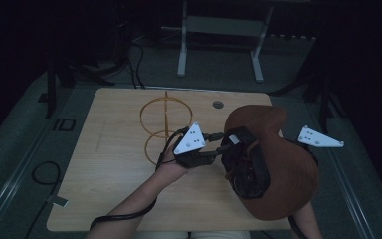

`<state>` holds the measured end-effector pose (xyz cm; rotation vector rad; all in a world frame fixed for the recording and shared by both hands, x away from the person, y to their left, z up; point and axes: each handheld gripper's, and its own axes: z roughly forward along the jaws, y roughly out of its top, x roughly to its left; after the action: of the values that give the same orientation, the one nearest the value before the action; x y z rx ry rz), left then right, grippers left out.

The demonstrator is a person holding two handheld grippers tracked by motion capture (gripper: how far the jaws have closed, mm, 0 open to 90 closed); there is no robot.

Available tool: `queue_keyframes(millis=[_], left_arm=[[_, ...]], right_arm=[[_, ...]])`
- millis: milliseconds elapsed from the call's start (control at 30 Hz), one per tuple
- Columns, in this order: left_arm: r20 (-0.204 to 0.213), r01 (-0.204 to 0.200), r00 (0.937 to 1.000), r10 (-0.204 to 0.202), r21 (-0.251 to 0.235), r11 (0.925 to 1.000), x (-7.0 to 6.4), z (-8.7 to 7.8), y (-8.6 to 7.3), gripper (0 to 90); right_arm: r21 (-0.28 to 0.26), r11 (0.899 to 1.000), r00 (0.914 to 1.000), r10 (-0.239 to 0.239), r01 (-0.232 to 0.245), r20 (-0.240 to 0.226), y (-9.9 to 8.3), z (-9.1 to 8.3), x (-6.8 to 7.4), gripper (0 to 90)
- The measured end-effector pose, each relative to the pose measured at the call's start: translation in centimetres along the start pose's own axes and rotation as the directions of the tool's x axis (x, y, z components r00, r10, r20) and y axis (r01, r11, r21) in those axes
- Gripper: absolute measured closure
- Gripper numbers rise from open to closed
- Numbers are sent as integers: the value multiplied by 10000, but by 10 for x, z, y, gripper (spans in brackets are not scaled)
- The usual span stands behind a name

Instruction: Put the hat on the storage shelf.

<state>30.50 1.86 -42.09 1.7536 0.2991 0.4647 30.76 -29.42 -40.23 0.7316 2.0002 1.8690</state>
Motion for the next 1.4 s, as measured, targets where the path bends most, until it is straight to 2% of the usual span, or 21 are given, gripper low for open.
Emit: queue_keyframes(millis=[133,233,400,433,567,733,867,1000,1133,1200,1233,1400], left_arm=[[-27,-24,10000,25,345,9994,2,-11,-12,585],[-25,243,9997,-242,626,9977,6,-18,-22,585],[-73,383,9993,-377,1254,9914,8,-31,-45,586],[-73,383,9993,-377,1254,9914,8,-31,-45,586],[-364,672,9974,-618,1745,9824,11,-44,-61,589],[-562,1140,9929,-1044,2114,9707,14,-61,-85,588],[-959,1306,9893,-1095,2526,9587,15,-77,-102,588],[-1375,1624,9822,-1282,2769,9471,17,-98,-117,588],[-1797,2109,9702,-1623,2979,9310,19,-121,-135,567],[-2125,2412,9603,-1809,3057,9211,20,-134,-146,545],[-2183,2507,9575,-1886,3055,9186,20,-138,-149,543],[-2879,2970,9333,-2145,2834,9118,23,-163,-164,483]], right_arm=[[16,9999,9987,122,-123,498,8,0,-10,885],[-104,9997,9971,245,-239,717,13,1,-16,885],[-101,9999,9953,30,-20,971,26,7,-21,885],[-101,9999,9953,30,-20,971,26,7,-21,885],[-83,10000,9937,-28,38,1117,35,17,-25,884],[-47,10000,9927,-18,23,1204,42,31,-31,884],[-69,10000,9919,9,0,1270,47,41,-34,884],[-119,9999,9913,36,-21,1313,52,52,-36,884],[-79,10000,9906,0,11,1369,58,64,-37,884],[-72,10000,9904,-7,17,1385,61,72,-37,884],[-61,10000,9898,-35,44,1428,63,77,-37,884],[-35,10000,9889,-30,36,1486,67,96,-37,884]])
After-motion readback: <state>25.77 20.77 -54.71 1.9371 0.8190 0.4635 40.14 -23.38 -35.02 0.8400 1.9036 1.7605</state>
